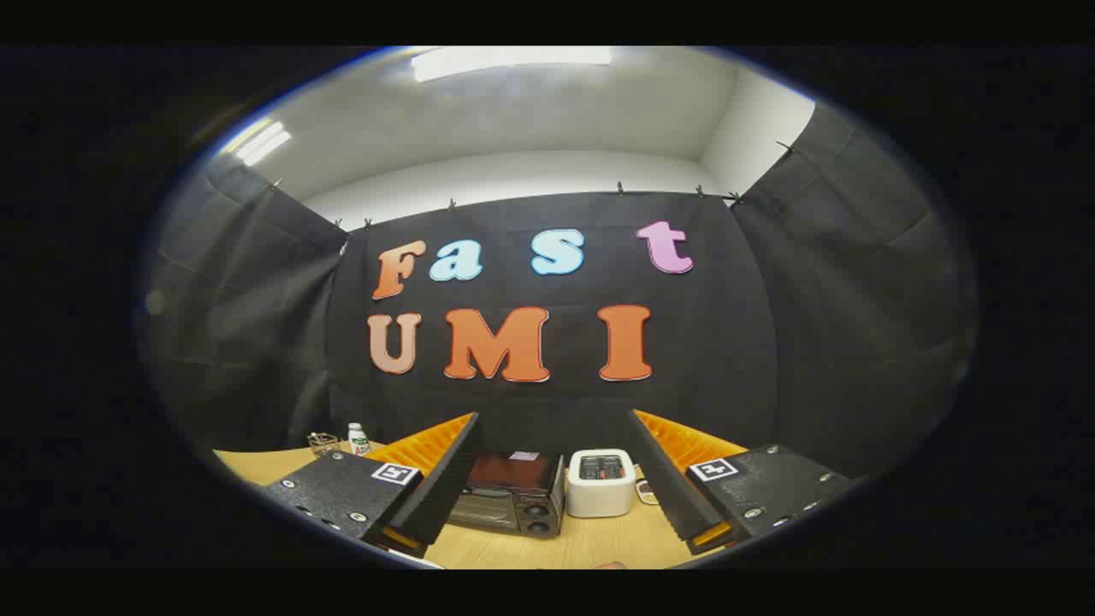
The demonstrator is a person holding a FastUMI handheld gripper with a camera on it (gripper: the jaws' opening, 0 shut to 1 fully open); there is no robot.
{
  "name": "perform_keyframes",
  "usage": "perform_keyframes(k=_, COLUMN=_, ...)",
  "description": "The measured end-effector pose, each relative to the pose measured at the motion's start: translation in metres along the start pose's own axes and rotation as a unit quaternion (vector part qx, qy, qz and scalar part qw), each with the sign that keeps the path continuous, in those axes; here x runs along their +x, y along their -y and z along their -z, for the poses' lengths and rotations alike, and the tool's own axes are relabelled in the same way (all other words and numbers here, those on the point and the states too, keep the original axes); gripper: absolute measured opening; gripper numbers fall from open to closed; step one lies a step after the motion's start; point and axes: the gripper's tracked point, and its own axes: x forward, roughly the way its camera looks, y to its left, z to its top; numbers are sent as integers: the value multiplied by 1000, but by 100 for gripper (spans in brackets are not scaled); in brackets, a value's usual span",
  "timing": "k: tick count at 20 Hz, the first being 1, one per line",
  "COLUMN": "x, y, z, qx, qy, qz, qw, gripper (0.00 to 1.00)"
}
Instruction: Open the toaster oven, put the food inside, and close the toaster oven door.
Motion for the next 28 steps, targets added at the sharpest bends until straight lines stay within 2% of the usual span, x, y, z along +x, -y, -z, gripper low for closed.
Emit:
perform_keyframes(k=17, x=3, y=-40, z=25, qx=-14, qy=-1, qz=-40, qw=999, gripper=99)
perform_keyframes(k=28, x=16, y=-103, z=77, qx=-25, qy=-30, qz=-78, qw=996, gripper=99)
